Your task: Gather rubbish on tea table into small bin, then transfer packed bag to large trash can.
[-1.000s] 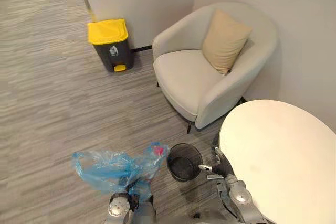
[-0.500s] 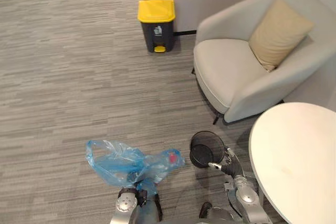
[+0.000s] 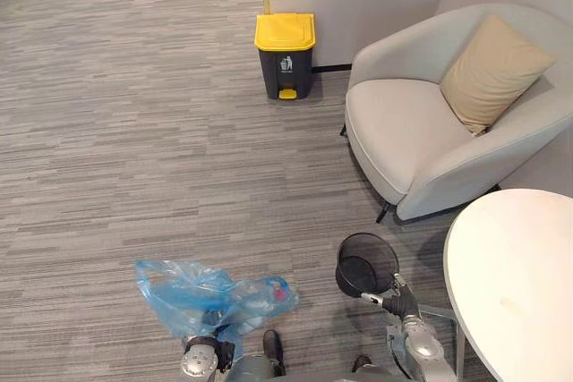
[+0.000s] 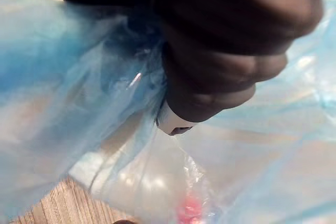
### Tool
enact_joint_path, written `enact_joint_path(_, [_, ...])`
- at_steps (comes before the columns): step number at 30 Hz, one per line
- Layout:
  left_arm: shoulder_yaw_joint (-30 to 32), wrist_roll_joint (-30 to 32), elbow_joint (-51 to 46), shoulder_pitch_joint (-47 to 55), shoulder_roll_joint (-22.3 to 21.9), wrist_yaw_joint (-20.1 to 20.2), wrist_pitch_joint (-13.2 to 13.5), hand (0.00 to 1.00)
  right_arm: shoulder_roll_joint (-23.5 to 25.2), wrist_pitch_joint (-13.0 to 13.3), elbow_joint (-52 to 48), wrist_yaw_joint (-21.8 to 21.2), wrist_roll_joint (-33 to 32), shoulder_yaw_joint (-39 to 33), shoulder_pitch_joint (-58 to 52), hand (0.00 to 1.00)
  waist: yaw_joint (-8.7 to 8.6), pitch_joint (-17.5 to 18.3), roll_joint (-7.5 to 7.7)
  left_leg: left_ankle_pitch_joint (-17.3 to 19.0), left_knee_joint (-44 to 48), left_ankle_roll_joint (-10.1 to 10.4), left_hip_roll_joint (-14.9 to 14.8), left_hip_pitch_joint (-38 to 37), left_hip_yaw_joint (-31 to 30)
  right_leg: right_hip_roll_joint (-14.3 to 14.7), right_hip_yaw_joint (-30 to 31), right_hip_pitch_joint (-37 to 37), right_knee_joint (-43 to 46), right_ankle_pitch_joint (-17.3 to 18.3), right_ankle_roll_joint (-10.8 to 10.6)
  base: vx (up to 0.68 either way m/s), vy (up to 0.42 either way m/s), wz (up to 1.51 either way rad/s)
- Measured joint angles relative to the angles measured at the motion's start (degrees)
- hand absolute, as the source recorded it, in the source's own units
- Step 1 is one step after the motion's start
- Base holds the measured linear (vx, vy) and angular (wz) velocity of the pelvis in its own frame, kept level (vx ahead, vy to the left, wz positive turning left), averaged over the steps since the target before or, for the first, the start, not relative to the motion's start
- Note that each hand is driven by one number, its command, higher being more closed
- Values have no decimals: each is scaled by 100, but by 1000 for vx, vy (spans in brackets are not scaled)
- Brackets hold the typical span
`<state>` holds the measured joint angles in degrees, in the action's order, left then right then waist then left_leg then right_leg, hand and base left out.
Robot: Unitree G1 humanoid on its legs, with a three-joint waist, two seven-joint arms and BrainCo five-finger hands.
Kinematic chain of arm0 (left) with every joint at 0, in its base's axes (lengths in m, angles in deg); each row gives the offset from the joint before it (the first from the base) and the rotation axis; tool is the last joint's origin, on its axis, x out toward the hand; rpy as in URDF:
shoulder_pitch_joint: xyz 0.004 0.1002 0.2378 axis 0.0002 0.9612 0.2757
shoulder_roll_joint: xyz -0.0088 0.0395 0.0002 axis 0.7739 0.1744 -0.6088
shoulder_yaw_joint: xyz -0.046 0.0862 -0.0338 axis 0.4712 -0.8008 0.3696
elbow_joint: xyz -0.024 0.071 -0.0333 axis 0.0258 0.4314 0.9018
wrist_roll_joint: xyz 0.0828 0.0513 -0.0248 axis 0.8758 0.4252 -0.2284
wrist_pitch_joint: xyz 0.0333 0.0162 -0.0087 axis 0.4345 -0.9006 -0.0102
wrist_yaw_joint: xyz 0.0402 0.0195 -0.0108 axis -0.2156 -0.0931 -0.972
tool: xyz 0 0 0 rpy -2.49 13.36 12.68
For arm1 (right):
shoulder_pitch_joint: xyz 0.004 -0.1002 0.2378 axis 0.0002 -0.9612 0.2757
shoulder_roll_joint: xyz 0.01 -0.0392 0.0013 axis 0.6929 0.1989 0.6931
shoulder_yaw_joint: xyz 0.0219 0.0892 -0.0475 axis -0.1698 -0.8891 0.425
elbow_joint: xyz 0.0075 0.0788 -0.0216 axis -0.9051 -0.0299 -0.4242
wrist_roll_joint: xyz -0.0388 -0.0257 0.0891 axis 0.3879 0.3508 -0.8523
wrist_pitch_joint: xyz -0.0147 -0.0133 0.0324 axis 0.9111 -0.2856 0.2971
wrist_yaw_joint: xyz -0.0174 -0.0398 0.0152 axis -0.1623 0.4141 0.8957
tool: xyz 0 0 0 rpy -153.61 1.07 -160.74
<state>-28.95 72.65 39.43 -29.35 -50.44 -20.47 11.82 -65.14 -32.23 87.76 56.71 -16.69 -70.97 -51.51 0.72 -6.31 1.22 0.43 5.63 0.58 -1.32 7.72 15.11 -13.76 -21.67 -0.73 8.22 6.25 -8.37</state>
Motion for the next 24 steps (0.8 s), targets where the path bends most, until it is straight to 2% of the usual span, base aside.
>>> enact_joint_path(2, [23, -1, -36, -31, 4, 5, 2, 100, 0, -18, 161, -1, 2, -170, 15, 0, 2, -64, 111, 433, 688, -61, 88, 258, -174, -285, -139, -97, 675, 409, -148, 109, 35, 57])
enact_joint_path(3, [35, -4, -60, 3, 14, 5, 0, 100, -20, -50, 184, -1, 2, -176, 15, 0, 5, -87, 164, 615, 890, -69, 142, 305, -293, -407, -145, -97, 1023, 466, -130, 149, 23, 53])
enact_joint_path(4, [30, -9, -102, 46, 7, 5, -4, 100, -40, -57, 181, -2, 2, -175, 26, 0, -11, -105, 155, 735, 1024, -101, 150, 365, -410, -506, -24, -218, 1477, 453, -104, 160, 53, 55])
enact_joint_path(5, [24, -9, -224, 121, -1, 8, -5, 100, -50, -61, 178, -4, 1, -173, -10, 0, -23, -103, 122, 814, 1097, -143, 180, 302, -572, -517, 383, -586, 2326, 250, 200, 292, 73, 66])
enact_joint_path(6, [28, -11, -351, 135, 48, 5, -6, 100, -4, -59, 179, -18, -1, -163, -61, 0, -34, -178, 33, 851, 1096, -194, 114, 218, -780, -349, 876, -975, 3054, 253, 296, 281, 56, 73])
enact_joint_path(7, [33, -12, -381, 109, 72, 3, -5, 100, 29, -58, 179, -26, -3, -153, -98, 0, -37, -174, 46, 868, 1095, -201, 93, 198, -907, -161, 1057, -1064, 3156, 486, 218, 264, 0, 80])
enact_joint_path(8, [35, -12, -386, 43, 71, 1, -5, 100, 38, -57, 178, -29, -4, -148, -116, 0, -66, -169, 69, 890, 1071, -215, 86, 159, -1066, 106, 1212, -1201, 3148, 720, 256, 215, -57, 80])
enact_joint_path(9, [45, -12, -385, -22, 75, 0, -5, 100, 7, -56, 176, -26, -5, -153, -86, 0, -69, -218, 103, 927, 989, -218, 107, 8, -1197, 350, 1336, -1422, 3118, 881, 383, 608, -202, 157])
enact_joint_path(10, [47, -9, -355, -44, 104, -6, -4, 100, -63, -43, 164, -6, -13, -174, -148, 0, -190, -263, 202, 1237, 949, 15, 324, -459, -1661, 761, 1419, -1744, 1809, 323, 843, 722, -271, 161])
enact_joint_path(11, [51, -9, -342, -61, 42, -12, -15, 100, -103, -51, 159, -10, -28, -262, -227, 0, -256, -216, 106, 1363, 1050, 119, 243, -470, -1811, 778, 1214, -1638, 1849, 324, 887, 765, -296, 147])
enact_joint_path(12, [38, -5, -360, -87, 2, 2, 15, 100, -89, -46, 114, -5, -61, -397, -231, 0, -228, -214, -30, 1379, 1025, 149, 142, -470, -1807, 842, 1116, -1656, 1846, 393, 939, 399, -163, 52])
enact_joint_path(13, [41, -6, -359, -111, -24, -2, 10, 100, -96, -49, 123, -5, -63, -430, -168, 0, -226, -232, -81, 1373, 1007, 161, 103, -471, -1799, 871, 1079, -1666, 1856, 395, 949, 420, -172, 16])
enact_joint_path(15, [38, -3, -366, -108, -73, 4, 6, 100, -106, -55, 121, -14, -64, -440, -95, 0, -222, -241, -134, 1217, 817, 430, -60, -703, -1651, 990, 1030, -1485, 1819, 427, 1014, 355, -166, 18])
enact_joint_path(17, [177, 2, -394, -107, -170, 18, 6, 100, -83, -52, 72, -8, -91, -449, -198, 0, -305, -292, -114, 1301, 2080, 622, -248, -479, -1428, 1112, 839, -770, 1287, 638, 1058, 279, -138, 24])
enact_joint_path(18, [376, -4, -539, -54, -353, 14, 2, 100, -40, -49, -224, 5, -189, -413, -327, 0, -180, -397, -205, 1271, 4142, 678, -868, 188, -664, 1398, 952, -129, 923, 691, 1154, 248, -81, -31])
enact_joint_path(20, [395, -4, -710, 85, -419, 23, -2, 100, 16, -34, -349, 16, -255, -404, -354, 0, 20, -380, -176, 1474, 4824, 347, -1301, 667, -128, 1505, 1151, 130, 837, 754, 1245, 242, -21, -68])
enact_joint_path(21, [383, -1, -820, 89, -419, 27, 0, 100, 20, -32, -354, 11, -258, -391, -329, 0, 38, -356, -98, 1537, 4569, 242, -1285, 1017, -71, 1473, 1314, 193, 711, 772, 1239, 240, 15, -62])
enact_joint_path(23, [384, 1, -963, 79, -412, 28, 14, 100, 47, -32, -385, 18, -259, -392, -237, 0, 58, -367, -85, 1544, 4013, 228, -1241, 1393, -87, 1440, 1471, 299, 544, 803, 1238, 257, 59, -44])
enact_joint_path(24, [394, 2, -962, 24, -418, 29, 14, 100, 68, -42, -363, 30, -258, -431, -195, 0, 59, -382, -60, 1510, 3354, 244, -1119, 1483, -132, 1361, 1572, 382, 498, 801, 1103, 338, 147, -46])
